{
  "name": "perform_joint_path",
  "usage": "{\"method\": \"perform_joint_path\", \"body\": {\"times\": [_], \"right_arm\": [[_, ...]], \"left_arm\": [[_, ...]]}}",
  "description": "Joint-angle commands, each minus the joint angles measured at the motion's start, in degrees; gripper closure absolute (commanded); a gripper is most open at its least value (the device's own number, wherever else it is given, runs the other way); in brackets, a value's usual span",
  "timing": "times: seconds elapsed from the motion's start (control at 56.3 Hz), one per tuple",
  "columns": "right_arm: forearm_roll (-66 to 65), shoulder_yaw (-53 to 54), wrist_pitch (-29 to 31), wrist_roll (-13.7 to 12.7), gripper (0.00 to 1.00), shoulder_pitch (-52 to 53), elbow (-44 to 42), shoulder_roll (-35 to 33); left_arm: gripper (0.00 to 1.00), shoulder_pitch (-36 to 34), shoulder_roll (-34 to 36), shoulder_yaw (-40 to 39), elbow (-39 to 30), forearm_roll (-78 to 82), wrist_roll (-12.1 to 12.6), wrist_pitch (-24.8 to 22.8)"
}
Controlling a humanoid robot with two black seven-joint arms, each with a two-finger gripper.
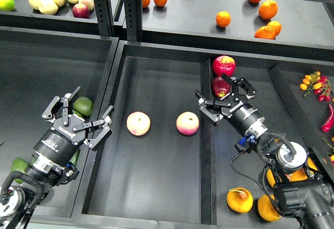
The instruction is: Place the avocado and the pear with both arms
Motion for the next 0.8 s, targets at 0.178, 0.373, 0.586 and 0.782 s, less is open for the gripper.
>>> {"method": "perform_joint_path", "body": {"times": [0.178,0.373,0.586,0.782], "right_arm": [[0.51,-4.89,-0.6,0.0,0.0,1.52,6.09,-0.01],[0.51,0.38,-7.89,0.0,0.0,4.24,10.23,-0.01],[0.34,10.75,-8.86,1.28,0.0,6.26,9.26,-0.01],[0.43,7.95,-4.21,10.41,0.0,4.24,7.42,-0.01]], "left_arm": [[0.01,-8.8,0.0,0.06,0.29,6.14,0.0,4.54],[0.01,-14.87,0.0,-0.21,-0.41,7.72,0.0,6.74],[0.01,-14.52,0.0,-0.82,-0.85,9.3,0.0,6.65],[0.01,-9.43,0.0,-0.21,-0.85,9.92,-2.24,6.57]]}}
